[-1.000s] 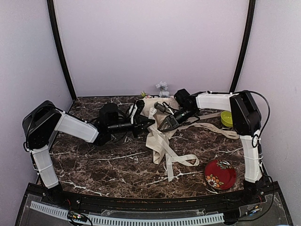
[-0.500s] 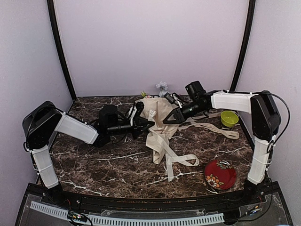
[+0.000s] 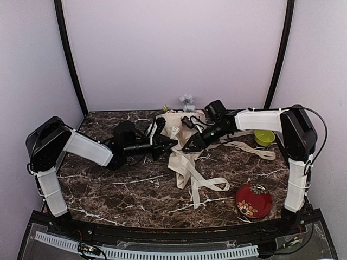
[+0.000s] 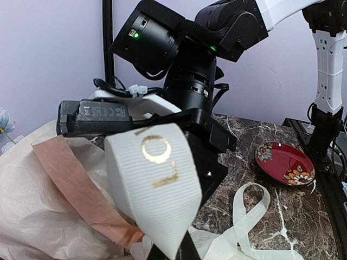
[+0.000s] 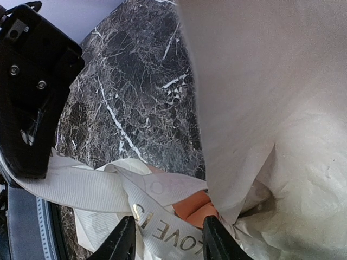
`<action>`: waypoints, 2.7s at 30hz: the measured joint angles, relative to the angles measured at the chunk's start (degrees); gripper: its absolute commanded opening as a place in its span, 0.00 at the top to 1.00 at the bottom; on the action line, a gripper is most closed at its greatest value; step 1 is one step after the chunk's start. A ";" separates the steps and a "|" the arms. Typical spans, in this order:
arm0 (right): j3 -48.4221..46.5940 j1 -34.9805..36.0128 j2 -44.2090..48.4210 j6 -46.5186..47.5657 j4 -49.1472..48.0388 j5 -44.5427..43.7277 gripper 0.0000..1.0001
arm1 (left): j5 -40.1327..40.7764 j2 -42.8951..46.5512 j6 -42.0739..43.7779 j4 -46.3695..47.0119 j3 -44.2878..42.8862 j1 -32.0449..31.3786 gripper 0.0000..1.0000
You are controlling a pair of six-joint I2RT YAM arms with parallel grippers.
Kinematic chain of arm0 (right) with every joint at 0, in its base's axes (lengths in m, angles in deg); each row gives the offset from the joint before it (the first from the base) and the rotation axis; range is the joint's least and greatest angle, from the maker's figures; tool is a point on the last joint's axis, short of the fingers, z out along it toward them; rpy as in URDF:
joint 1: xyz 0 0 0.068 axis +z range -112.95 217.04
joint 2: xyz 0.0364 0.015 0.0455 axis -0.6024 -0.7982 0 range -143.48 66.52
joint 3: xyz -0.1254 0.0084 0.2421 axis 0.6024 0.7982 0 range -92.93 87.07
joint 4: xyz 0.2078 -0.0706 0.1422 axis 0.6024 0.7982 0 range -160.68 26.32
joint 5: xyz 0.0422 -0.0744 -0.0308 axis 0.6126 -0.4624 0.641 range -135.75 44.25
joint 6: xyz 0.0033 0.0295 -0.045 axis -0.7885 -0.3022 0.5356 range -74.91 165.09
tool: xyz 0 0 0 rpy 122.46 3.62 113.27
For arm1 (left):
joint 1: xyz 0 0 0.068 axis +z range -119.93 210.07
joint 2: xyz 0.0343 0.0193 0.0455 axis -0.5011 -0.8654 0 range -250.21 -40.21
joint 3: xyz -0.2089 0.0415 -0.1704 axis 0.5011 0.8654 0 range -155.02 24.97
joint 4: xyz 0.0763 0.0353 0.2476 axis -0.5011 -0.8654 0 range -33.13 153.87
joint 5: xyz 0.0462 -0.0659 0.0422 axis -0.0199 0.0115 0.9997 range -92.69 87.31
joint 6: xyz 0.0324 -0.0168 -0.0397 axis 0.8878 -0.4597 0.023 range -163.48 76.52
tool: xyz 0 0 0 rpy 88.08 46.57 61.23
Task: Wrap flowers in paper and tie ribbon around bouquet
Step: Cross the half-tied ribbon over the folded bouquet.
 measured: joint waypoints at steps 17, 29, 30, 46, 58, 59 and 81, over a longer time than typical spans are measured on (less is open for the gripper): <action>3.58 0.17 5.20 -1.40 0.66 -1.16 1.00 | 0.79 -0.09 -0.57 0.04 0.44 0.00 1.00; 7.26 0.20 8.70 -4.50 -0.31 -0.81 0.94 | 2.19 -3.32 -0.94 0.22 0.92 0.26 1.00; 7.26 0.20 8.70 -4.85 -0.28 -1.53 0.92 | 2.14 -3.76 -1.22 0.42 0.92 0.26 1.00; 15.21 -0.96 17.29 -9.62 -0.09 -7.78 0.60 | 0.07 -5.51 -4.00 3.06 0.92 0.26 1.00; 27.04 2.56 21.73 -12.98 -3.54 -5.92 0.76 | -0.33 -5.51 -4.11 2.97 0.92 0.26 1.00; 28.06 2.71 22.69 -13.42 -3.78 -5.99 0.76 | -0.33 -5.51 -4.09 2.95 0.92 0.26 1.00; 34.12 3.34 27.08 -16.70 -6.99 -11.34 0.59 | -0.31 -5.51 -3.23 1.31 0.92 0.26 1.00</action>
